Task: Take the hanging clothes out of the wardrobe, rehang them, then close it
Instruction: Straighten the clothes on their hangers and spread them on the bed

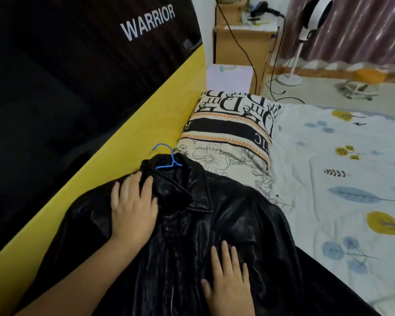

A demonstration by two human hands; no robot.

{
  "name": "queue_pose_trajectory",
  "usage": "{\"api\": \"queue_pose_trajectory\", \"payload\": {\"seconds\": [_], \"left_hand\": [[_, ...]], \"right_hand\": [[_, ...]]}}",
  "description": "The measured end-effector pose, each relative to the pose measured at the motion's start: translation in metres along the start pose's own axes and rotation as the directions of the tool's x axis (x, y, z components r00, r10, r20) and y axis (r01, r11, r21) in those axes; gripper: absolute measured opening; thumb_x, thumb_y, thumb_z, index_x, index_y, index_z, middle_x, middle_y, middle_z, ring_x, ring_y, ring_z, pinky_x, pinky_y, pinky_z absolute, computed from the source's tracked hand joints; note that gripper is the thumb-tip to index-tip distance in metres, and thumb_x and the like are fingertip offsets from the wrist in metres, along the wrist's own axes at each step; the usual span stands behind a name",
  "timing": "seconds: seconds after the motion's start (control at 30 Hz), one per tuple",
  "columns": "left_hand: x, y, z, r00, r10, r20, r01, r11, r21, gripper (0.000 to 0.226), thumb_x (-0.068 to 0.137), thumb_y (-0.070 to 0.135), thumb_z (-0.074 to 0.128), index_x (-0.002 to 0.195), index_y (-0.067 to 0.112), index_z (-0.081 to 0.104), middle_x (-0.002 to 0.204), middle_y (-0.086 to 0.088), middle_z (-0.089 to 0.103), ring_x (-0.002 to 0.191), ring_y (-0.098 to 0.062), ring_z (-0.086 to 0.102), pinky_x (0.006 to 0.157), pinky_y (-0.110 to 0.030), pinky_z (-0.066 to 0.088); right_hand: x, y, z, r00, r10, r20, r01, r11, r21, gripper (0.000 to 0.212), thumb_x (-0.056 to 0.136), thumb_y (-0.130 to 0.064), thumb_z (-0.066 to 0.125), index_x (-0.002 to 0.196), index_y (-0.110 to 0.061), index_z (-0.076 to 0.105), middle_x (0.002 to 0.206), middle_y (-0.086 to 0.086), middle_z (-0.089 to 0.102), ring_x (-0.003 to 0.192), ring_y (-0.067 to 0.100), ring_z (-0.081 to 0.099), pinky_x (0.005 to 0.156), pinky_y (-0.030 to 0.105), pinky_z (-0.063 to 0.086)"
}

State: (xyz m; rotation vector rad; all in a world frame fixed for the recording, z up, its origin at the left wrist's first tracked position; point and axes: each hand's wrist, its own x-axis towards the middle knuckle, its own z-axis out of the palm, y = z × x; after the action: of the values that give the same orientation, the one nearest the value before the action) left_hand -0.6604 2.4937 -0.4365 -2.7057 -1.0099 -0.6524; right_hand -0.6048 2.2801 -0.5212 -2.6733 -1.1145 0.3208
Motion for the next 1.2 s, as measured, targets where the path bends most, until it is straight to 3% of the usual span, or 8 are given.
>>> {"api": "queue_pose_trajectory", "payload": {"seconds": [0.07, 0.17, 0.23, 0.3, 0.47, 0.73, 0.93, 1.2], "left_hand": [[-0.025, 0.011, 0.006, 0.984, 0.115, 0.134, -0.119, 0.993, 0.021, 0.052, 0.083, 0.036, 0.048, 0.126, 0.007, 0.050, 0.131, -0.021, 0.053, 0.122, -0.032, 0.040, 0.103, -0.049, 0.023], [-0.043, 0.009, 0.012, 0.927, 0.154, 0.343, -0.178, 0.983, 0.038, 0.087, 0.064, 0.043, 0.078, 0.134, 0.007, 0.038, 0.138, -0.023, 0.046, 0.129, -0.032, 0.031, 0.107, -0.044, 0.015], [-0.040, 0.007, 0.007, 0.894, 0.160, 0.418, -0.207, 0.976, 0.069, 0.097, 0.050, 0.042, 0.086, 0.130, 0.003, 0.049, 0.135, -0.025, 0.048, 0.128, -0.034, 0.033, 0.108, -0.045, 0.015], [-0.036, 0.013, -0.009, 0.870, 0.161, 0.465, -0.220, 0.973, 0.075, 0.091, 0.045, 0.042, 0.089, 0.122, 0.002, 0.059, 0.133, -0.024, 0.051, 0.125, -0.036, 0.042, 0.103, -0.051, 0.031], [-0.051, 0.039, -0.065, 0.724, 0.226, 0.652, -0.290, 0.957, -0.010, 0.040, 0.098, 0.036, 0.035, 0.133, 0.018, 0.043, 0.141, -0.005, 0.040, 0.129, -0.023, 0.039, 0.107, -0.035, 0.031], [-0.064, 0.059, -0.147, 0.455, 0.345, 0.821, -0.243, 0.935, -0.258, 0.036, 0.098, 0.036, 0.039, 0.127, 0.018, 0.049, 0.122, -0.004, 0.056, 0.108, -0.020, 0.055, 0.086, -0.029, 0.045], [-0.077, 0.082, -0.196, 0.455, 0.385, 0.803, -0.194, 0.923, -0.333, 0.035, 0.097, 0.038, 0.041, 0.127, 0.022, 0.050, 0.117, 0.002, 0.058, 0.076, -0.008, 0.056, 0.073, -0.024, 0.046], [-0.106, 0.151, -0.238, 0.470, 0.508, 0.721, -0.250, 0.861, -0.444, 0.033, 0.095, 0.040, 0.044, 0.123, 0.025, 0.053, 0.119, 0.005, 0.058, 0.107, -0.013, 0.054, 0.089, -0.026, 0.046]], "right_hand": [[0.001, 0.003, -0.001, 1.000, 0.007, 0.009, -0.007, 1.000, 0.004, 0.110, 0.024, -0.056, 0.087, 0.120, -0.020, 0.046, 0.128, 0.006, 0.054, 0.115, 0.022, 0.042, 0.069, 0.044, 0.056], [-0.003, 0.000, -0.010, 0.999, 0.028, 0.036, -0.027, 0.999, -0.044, 0.104, 0.026, -0.057, 0.087, 0.117, -0.019, 0.057, 0.118, 0.008, 0.066, 0.114, 0.027, 0.052, 0.068, 0.044, 0.057], [-0.005, -0.006, -0.033, 0.993, 0.025, 0.117, -0.021, 0.999, -0.033, 0.089, 0.057, -0.053, 0.081, 0.131, -0.014, 0.053, 0.140, 0.016, 0.047, 0.129, 0.031, 0.046, 0.089, 0.050, 0.050], [-0.006, -0.007, -0.049, 0.984, 0.012, 0.178, -0.016, 1.000, 0.020, 0.063, 0.092, -0.036, 0.052, 0.147, -0.017, 0.026, 0.158, 0.011, 0.010, 0.145, 0.027, 0.014, 0.113, 0.045, 0.025], [-0.018, -0.008, -0.093, 0.990, 0.036, 0.137, -0.053, 0.990, 0.128, 0.031, 0.094, -0.017, 0.039, 0.121, -0.015, 0.055, 0.123, 0.003, 0.057, 0.114, 0.022, 0.050, 0.094, 0.032, 0.042], [-0.074, -0.011, -0.170, 0.990, -0.010, 0.139, -0.003, 0.996, 0.090, 0.028, 0.094, -0.021, 0.041, 0.115, -0.010, 0.056, 0.115, 0.009, 0.058, 0.111, 0.029, 0.049, 0.088, 0.036, 0.044], [-0.142, 0.003, -0.213, 0.981, 0.022, 0.194, -0.029, 0.999, 0.031, 0.027, 0.095, -0.021, 0.041, 0.114, -0.007, 0.055, 0.117, 0.014, 0.055, 0.110, 0.033, 0.048, 0.087, 0.038, 0.044], [-0.215, 0.054, -0.246, 0.969, 0.118, 0.217, -0.119, 0.993, -0.009, 0.031, 0.096, -0.026, 0.041, 0.119, -0.008, 0.054, 0.120, 0.017, 0.055, 0.112, 0.035, 0.049, 0.089, 0.040, 0.044]]}}
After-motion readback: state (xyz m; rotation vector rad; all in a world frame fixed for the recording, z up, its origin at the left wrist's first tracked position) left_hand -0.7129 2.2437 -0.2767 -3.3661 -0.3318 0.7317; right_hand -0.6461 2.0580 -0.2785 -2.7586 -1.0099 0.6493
